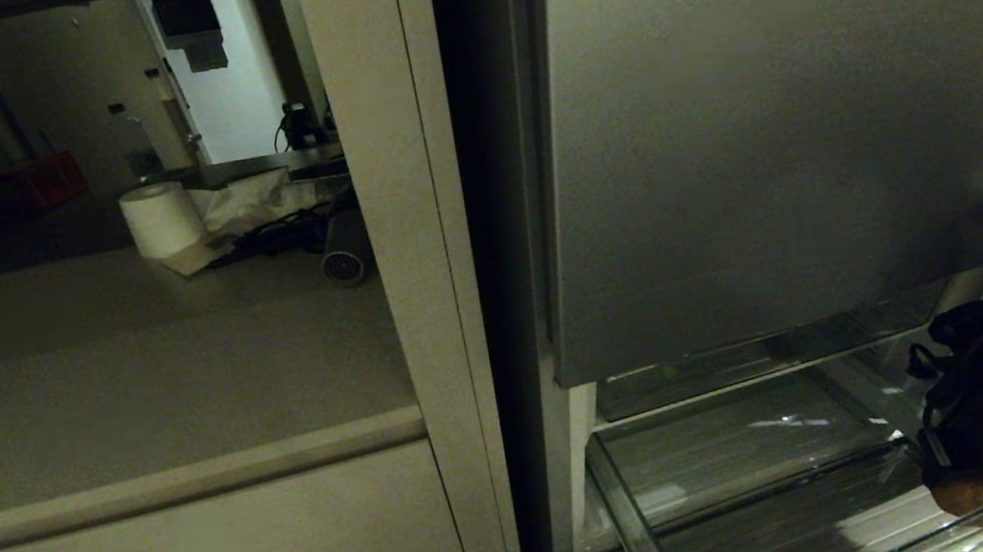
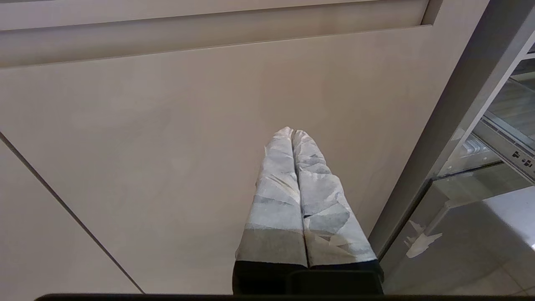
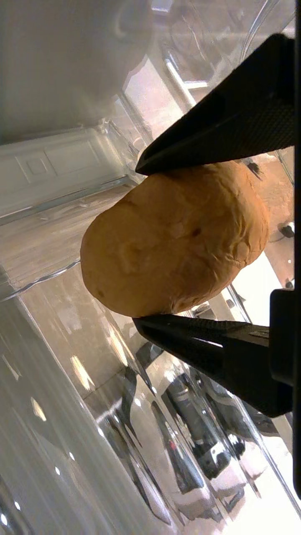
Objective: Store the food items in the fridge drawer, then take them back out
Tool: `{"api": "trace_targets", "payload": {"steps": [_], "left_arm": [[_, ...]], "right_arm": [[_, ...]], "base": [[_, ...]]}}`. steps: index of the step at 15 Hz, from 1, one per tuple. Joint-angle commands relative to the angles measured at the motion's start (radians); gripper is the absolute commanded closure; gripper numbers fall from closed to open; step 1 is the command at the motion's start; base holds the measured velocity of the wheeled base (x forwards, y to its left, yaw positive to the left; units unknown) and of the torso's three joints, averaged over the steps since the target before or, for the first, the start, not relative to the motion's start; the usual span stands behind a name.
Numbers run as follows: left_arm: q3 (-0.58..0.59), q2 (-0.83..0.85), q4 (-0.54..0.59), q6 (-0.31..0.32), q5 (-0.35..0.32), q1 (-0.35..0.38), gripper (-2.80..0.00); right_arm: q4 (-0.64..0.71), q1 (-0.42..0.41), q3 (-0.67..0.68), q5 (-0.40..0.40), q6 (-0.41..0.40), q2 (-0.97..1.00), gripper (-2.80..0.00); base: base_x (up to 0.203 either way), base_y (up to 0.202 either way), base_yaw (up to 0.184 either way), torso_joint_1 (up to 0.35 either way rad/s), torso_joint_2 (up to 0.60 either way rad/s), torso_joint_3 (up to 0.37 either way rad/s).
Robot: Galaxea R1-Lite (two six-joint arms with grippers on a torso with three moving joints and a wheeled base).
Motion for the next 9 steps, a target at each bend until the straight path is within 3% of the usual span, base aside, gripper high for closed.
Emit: {"api": "trace_targets", "payload": {"steps": [1,9], "left_arm": [[0.000,0.000,0.000,0.000,0.000,0.000,0.00],[0.000,0.000,0.000,0.000,0.000,0.000,0.00]], "right_arm": [[0.001,0.001,0.004,0.001,-0.001,-0.025,0.00],[0.000,0.040,0.026,0.005,0.004,-0.066,0.00]], "base": [[0.000,0.000,0.000,0.000,0.00,0.000],[0.000,0.000,0.000,0.000,0.00,0.000]]}}
